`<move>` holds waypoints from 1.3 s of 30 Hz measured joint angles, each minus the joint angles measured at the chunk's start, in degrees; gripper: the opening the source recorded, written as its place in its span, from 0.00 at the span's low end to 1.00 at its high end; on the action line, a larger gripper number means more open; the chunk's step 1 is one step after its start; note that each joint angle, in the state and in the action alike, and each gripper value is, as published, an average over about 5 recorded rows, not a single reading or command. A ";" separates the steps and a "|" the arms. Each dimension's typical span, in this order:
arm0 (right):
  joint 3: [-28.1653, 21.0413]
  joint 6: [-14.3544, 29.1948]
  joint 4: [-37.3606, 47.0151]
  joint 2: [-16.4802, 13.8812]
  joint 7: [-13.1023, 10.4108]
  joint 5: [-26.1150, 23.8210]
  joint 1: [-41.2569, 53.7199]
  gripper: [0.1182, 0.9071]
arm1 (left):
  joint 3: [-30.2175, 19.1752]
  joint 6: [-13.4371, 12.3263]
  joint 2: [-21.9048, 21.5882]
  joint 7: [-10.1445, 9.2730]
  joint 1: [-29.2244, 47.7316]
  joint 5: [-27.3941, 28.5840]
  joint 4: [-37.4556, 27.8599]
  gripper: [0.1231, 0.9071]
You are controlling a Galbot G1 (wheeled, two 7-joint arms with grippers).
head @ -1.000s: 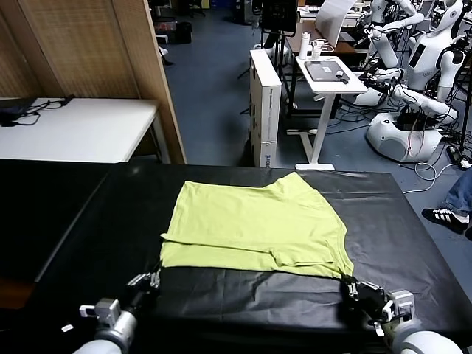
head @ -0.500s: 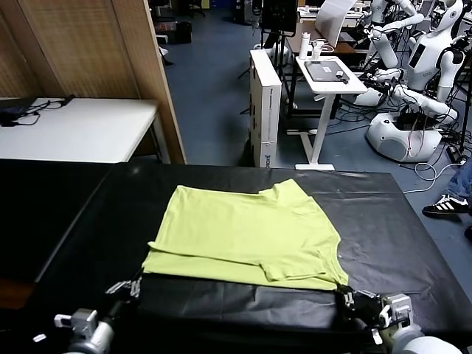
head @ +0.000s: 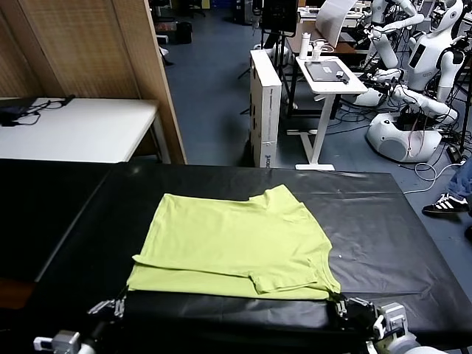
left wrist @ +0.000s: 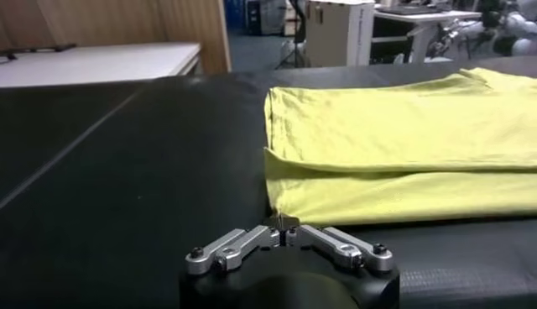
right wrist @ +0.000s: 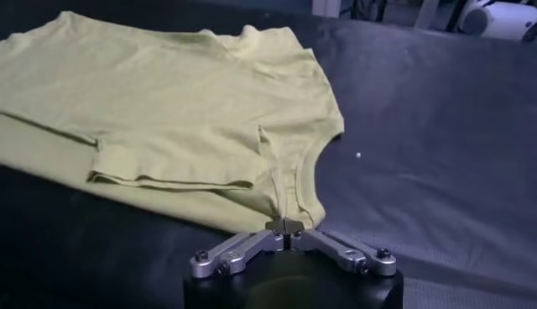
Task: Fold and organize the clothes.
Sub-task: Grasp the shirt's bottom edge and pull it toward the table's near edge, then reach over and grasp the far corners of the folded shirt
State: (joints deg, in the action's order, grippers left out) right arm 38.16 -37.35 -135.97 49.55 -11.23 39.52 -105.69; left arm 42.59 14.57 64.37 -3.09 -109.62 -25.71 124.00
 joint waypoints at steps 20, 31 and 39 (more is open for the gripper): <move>-7.79 -4.81 12.31 -4.15 -1.17 10.78 29.21 1.00 | -3.39 13.05 -7.81 -2.23 25.82 -22.42 -4.44 1.00; -23.34 -4.85 29.47 -1.03 -0.19 11.11 52.80 1.00 | -12.56 17.28 -11.79 -2.24 42.11 -25.08 -16.96 1.00; -31.92 -4.85 41.45 2.25 2.08 9.78 65.85 1.00 | -19.58 17.49 -10.38 -0.61 52.91 -23.99 -27.20 1.00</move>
State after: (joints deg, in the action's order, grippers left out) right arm 6.25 -42.20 -94.52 51.80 -9.15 49.30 -39.84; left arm 23.01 32.06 53.98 -3.70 -56.71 -49.70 96.80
